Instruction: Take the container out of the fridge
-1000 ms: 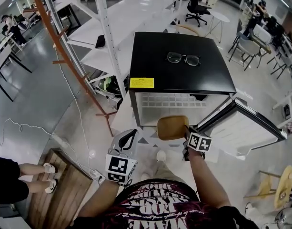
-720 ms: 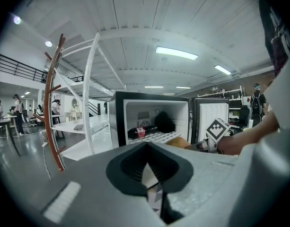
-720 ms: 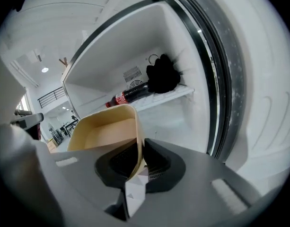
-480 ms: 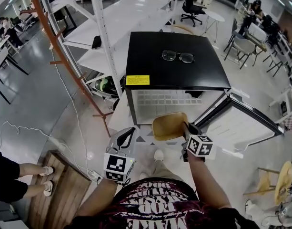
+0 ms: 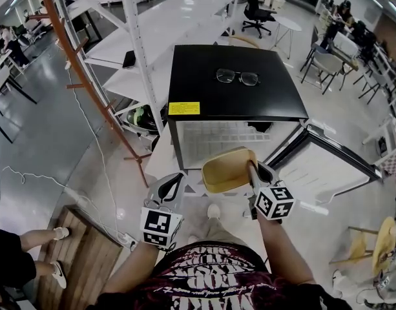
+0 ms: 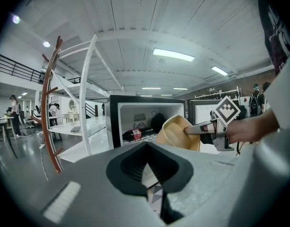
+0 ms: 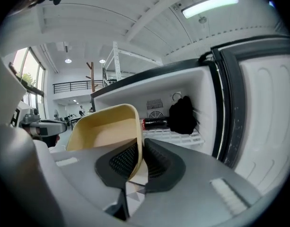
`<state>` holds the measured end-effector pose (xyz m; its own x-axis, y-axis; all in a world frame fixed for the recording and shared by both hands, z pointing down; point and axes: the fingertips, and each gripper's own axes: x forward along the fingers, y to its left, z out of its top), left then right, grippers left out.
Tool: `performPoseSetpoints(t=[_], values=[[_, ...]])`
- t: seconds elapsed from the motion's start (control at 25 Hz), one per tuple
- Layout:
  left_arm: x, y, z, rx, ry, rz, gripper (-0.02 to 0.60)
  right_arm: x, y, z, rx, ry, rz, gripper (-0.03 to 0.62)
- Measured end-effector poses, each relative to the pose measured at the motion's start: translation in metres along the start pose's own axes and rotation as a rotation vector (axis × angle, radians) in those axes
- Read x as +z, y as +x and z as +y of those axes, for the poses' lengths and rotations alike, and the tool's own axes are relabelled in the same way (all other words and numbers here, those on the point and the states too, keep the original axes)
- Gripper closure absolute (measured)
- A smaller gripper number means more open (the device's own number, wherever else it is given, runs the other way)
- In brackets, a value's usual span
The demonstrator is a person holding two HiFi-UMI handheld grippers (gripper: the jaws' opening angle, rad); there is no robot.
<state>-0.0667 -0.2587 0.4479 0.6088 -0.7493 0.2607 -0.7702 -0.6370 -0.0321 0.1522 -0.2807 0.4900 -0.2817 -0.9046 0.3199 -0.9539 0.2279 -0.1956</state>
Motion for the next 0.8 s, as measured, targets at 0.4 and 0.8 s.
performPoseSetpoints(t=[0.4, 0.8], values=[[0.002, 0.0, -0.003, -0.001, 0.003, -0.005, 0.58, 0.043, -0.017, 0.009, 0.015, -0.016, -0.117, 0.542], [0.003, 0.006, -0.011, -0.026, -0.006, -0.001, 0.58, 0.079, -0.028, 0.016, 0.028, -0.039, -0.204, 0.543]])
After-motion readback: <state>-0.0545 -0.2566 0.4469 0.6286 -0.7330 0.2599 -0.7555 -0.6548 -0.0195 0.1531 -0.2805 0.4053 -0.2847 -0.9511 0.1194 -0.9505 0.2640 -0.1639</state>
